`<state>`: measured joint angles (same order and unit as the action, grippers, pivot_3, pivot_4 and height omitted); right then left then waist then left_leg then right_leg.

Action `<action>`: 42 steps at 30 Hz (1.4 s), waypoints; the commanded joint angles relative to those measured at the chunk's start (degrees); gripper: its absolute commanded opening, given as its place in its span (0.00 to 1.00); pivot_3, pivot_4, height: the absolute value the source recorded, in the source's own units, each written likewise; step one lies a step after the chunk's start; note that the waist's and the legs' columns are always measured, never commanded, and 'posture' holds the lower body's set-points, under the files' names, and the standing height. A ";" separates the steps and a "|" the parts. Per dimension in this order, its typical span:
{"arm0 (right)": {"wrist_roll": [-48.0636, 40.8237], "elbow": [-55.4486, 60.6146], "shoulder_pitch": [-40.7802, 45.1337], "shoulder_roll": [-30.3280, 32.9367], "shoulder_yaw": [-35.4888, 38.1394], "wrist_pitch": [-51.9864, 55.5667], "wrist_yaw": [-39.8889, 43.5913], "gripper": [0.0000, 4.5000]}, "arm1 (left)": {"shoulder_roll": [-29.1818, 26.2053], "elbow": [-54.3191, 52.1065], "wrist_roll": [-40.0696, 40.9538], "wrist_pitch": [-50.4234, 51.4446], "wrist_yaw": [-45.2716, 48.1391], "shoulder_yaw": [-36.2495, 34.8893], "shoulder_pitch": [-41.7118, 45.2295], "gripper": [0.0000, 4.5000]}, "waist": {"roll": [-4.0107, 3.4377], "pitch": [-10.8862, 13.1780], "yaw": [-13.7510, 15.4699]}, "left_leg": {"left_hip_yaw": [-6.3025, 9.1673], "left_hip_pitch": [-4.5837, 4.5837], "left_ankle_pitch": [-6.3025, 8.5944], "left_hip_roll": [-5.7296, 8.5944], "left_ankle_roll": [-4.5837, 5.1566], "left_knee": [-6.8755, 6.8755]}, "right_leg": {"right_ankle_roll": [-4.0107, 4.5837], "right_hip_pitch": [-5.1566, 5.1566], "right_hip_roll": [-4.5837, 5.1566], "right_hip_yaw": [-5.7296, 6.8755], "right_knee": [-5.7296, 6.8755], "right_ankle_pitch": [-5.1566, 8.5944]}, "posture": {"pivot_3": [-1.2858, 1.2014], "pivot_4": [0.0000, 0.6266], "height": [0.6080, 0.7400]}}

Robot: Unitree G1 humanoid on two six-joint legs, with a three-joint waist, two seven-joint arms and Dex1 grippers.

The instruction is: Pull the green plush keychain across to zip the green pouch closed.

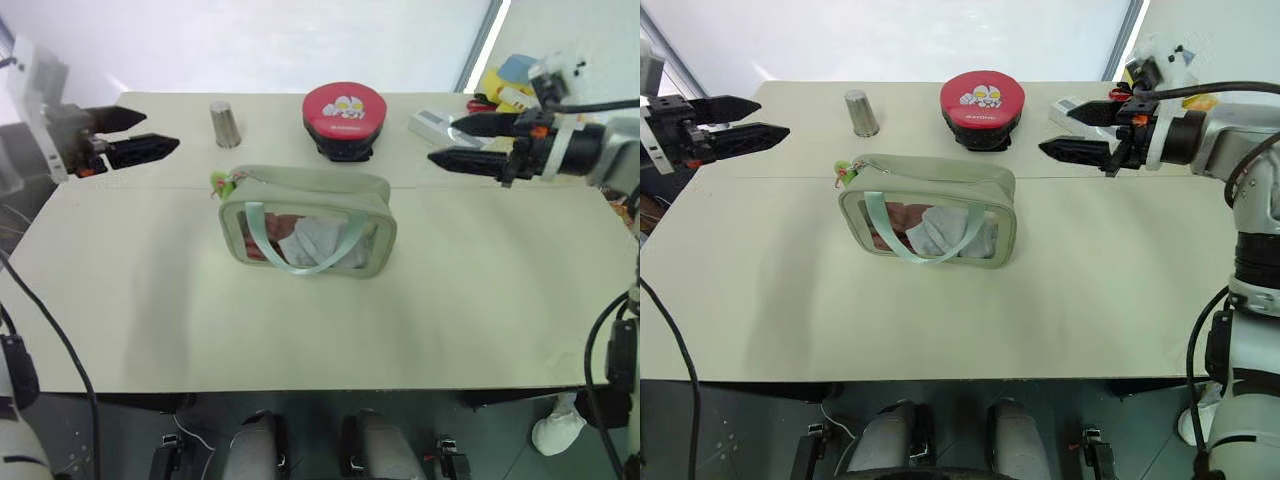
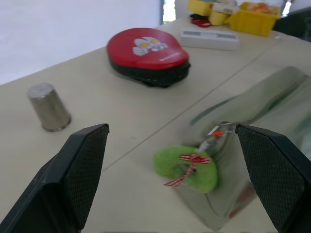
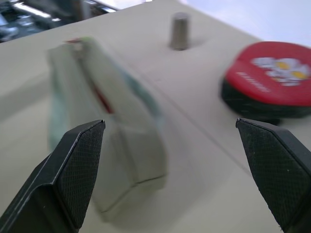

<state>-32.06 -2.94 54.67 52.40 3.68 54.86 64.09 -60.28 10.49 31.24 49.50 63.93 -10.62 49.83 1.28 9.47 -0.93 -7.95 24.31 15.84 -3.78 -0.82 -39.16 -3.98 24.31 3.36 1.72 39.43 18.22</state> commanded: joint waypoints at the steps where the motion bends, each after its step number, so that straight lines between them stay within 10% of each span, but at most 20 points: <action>1: -1.34 2.43 0.79 1.46 0.27 0.21 1.67 1.00 | -2.63 -3.57 0.64 -0.96 3.66 0.27 -1.58 0.99 | 0.00 0.00 0.00 | 0.00 0.01 0.00 0.00 0.00 0.00 | 0.00 0.01 0.00 0.00 0.00 0.00 | 0.52 0.24 1.00; 19: -4.22 9.94 1.58 -0.44 -1.05 2.10 0.50 1.00 | -4.57 -9.34 2.07 -0.55 1.01 -2.57 -7.86 0.99 | 0.01 0.01 0.13 | 0.03 0.11 0.00 0.00 0.01 -0.02 | 0.00 0.12 0.03 0.00 0.01 0.00 | 0.52 0.24 1.00; 32: 11.08 14.80 -1.41 -8.34 -19.17 -14.56 -2.64 1.00 | -3.44 -19.10 8.25 4.69 -2.19 -4.82 -10.31 0.99 | 0.04 -0.01 0.30 | 0.06 0.16 0.05 0.08 0.08 -0.10 | 0.00 0.09 0.12 0.00 0.03 0.00 | 0.52 0.24 1.00; 42: 18.68 6.73 0.61 -12.45 -20.46 -25.18 -3.03 0.01 | -2.79 -22.08 9.53 5.04 -6.42 -7.17 -14.18 1.00 | 0.04 -0.01 -0.18 | 0.07 0.10 0.03 -0.02 0.06 -0.09 | 0.00 0.10 0.01 0.00 0.07 0.00 | 0.52 0.24 1.00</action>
<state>-14.59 4.09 52.82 40.73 -17.79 32.09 61.77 -62.57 -10.31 40.19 54.73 58.20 -15.10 35.30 1.31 9.47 -1.11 -7.88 24.40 15.87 -3.80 -0.76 -39.25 -3.98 24.41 3.37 1.72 39.50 18.22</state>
